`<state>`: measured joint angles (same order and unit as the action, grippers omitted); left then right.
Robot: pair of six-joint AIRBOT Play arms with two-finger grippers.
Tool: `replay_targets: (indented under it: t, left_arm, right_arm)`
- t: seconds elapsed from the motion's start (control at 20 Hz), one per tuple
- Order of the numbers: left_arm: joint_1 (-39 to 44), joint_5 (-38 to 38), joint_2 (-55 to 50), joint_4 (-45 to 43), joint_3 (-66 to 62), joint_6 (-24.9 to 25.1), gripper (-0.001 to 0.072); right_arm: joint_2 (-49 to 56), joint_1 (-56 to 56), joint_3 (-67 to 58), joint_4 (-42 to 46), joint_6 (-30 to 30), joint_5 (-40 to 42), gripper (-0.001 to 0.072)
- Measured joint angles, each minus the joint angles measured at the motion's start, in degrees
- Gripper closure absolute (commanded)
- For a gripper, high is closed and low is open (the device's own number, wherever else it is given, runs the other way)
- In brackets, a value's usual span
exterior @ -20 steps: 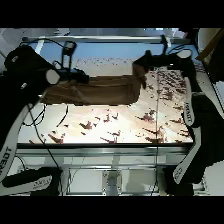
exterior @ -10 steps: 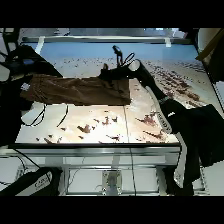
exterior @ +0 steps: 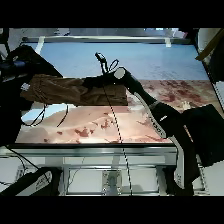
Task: Fold the clothes and pants, and hang the long-sleeved shirts on hangers.
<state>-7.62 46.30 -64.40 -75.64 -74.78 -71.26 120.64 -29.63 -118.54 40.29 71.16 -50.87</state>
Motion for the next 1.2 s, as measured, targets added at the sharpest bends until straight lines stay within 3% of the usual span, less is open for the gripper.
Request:
replay_targets:
  t: [0.1,0.2,0.5,0.65,1.0,1.15,1.2]
  left_arm:
    - [0.0,0.0,0.0,-0.9,0.0,0.2,0.0682]
    - [0.0,0.0,0.0,-1.6,0.0,0.2,0.0682]
    - [0.0,0.0,0.0,-2.2,0.0,0.2,0.0682]
    - [0.0,0.1,0.0,-2.3,0.0,0.2,0.0682]
    - [0.0,0.0,0.0,-2.3,0.0,0.2,0.0682]
    - [0.0,0.1,0.0,-2.3,0.0,0.1,0.0682]
    - [0.0,0.1,0.0,-2.3,0.0,0.1,0.0682]
  right_arm:
    - [-1.6,2.5,0.0,3.3,0.0,-3.1,0.0208]
    - [-3.4,6.1,0.0,7.5,0.9,-7.6,0.0289]
    - [-5.6,19.4,3.9,17.3,8.4,-16.2,0.0288]
    - [-3.3,23.2,6.4,15.9,13.0,-19.8,0.0181]
    - [4.3,23.7,7.8,2.5,16.0,-21.0,0.0191]
    - [5.4,21.6,7.8,0.0,16.3,-19.2,0.0307]
    - [5.6,20.8,7.9,-0.3,16.3,-18.4,0.0419]
